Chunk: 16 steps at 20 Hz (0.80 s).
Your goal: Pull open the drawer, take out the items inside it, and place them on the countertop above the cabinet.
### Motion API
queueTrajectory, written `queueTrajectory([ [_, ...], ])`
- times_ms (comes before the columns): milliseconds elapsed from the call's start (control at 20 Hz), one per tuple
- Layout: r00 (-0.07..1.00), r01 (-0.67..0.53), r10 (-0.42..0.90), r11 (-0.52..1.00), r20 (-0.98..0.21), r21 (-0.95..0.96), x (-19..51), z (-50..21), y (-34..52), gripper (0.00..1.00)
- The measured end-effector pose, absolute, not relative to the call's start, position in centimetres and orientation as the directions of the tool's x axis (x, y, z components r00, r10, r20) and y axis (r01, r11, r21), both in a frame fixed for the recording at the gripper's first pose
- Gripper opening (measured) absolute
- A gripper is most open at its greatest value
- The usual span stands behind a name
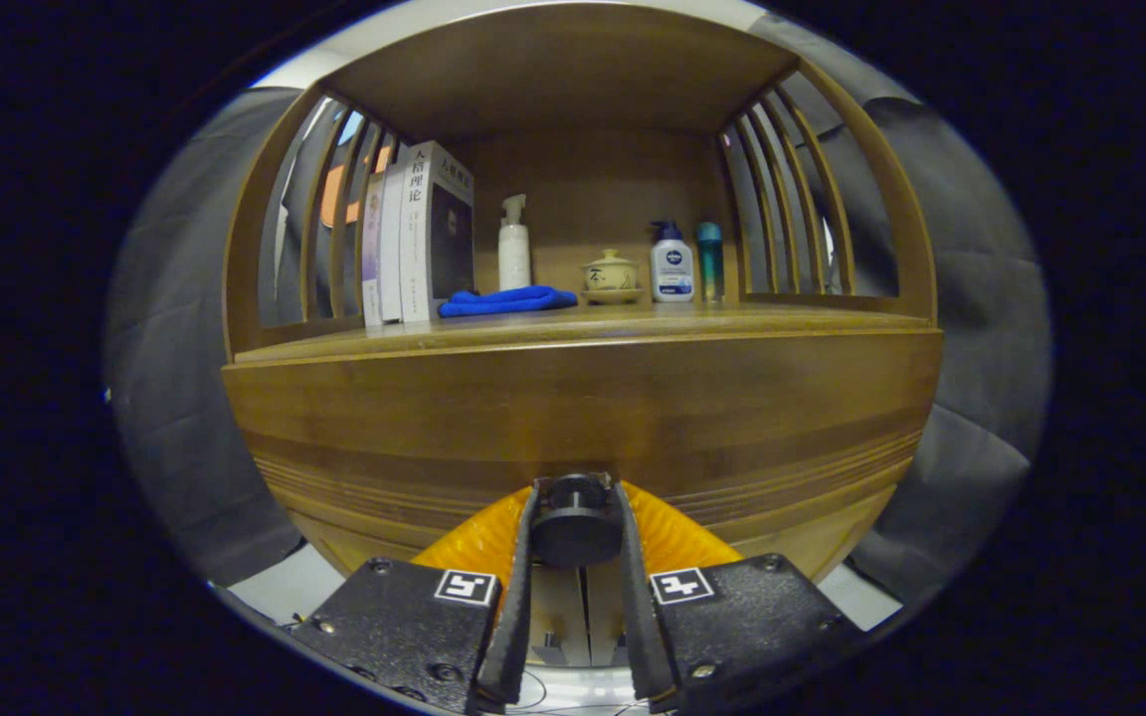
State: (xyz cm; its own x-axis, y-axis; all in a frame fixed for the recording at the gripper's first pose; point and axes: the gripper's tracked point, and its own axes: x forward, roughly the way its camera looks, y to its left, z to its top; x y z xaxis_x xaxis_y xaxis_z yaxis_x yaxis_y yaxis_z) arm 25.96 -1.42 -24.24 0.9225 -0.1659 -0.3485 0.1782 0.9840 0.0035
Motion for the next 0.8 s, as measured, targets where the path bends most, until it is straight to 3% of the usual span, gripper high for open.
queueTrajectory([
  [200, 0.918, 0.173, -0.157, 0.985, -0.365, 0.011, 24.6, -24.0, -1.4, 0.36],
  [800, 0.922, 0.147, -0.147, 0.989, -0.358, -0.027, 16.9, -23.4, 0.0, 0.36],
])
